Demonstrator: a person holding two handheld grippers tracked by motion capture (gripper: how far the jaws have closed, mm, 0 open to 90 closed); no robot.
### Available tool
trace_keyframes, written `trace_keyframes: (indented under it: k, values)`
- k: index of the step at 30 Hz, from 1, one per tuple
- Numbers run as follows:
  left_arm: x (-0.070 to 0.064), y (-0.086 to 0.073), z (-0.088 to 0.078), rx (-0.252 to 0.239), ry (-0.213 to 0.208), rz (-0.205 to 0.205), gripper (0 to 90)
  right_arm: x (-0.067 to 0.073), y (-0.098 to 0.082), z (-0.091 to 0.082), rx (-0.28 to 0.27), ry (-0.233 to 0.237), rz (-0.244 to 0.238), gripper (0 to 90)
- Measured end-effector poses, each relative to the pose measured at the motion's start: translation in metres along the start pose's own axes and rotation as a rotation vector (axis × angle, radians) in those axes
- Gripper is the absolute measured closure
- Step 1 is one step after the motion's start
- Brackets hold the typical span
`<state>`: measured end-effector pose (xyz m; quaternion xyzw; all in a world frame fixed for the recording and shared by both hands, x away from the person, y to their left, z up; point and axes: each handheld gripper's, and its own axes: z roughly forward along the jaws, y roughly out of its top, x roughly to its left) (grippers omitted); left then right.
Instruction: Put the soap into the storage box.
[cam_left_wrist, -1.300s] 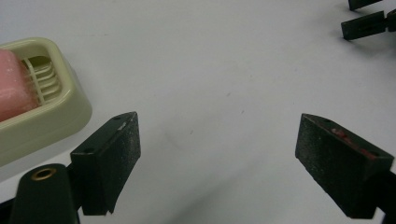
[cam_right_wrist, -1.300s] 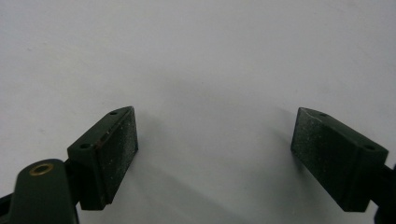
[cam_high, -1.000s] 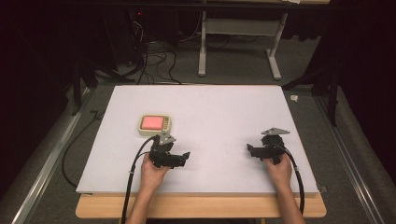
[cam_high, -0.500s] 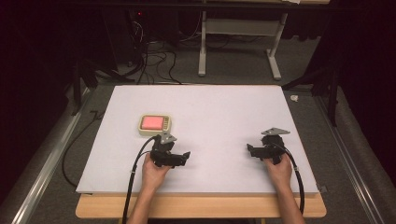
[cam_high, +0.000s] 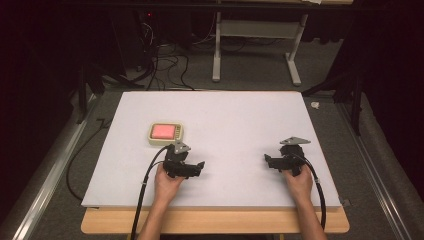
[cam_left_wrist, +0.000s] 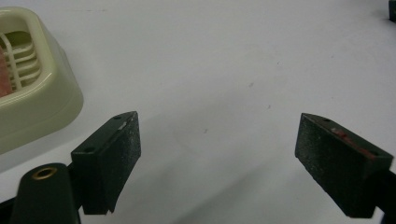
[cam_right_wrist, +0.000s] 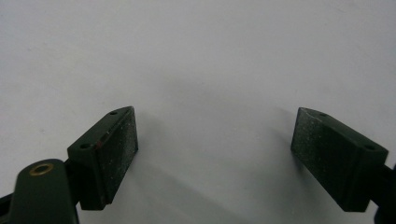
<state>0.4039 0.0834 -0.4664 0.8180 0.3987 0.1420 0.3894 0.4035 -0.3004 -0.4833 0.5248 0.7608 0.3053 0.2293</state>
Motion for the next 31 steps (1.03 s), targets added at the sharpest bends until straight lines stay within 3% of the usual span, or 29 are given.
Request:
trace_keyframes:
  k: [9, 21, 31]
  values:
    - [-0.001, -0.001, 0.007, 0.006, 0.011, 0.009, 15.2, 0.0, 0.0, 0.0, 0.0, 0.0, 0.0, 15.2]
    - [-0.002, -0.01, 0.02, 0.029, 0.07, 0.022, 15.0, 0.0, 0.0, 0.0, -0.001, 0.0, -0.002, 15.2]
    - [-0.001, -0.01, 0.021, 0.029, 0.068, 0.018, 14.4, 0.0, 0.0, 0.0, -0.002, -0.002, -0.002, 15.2]
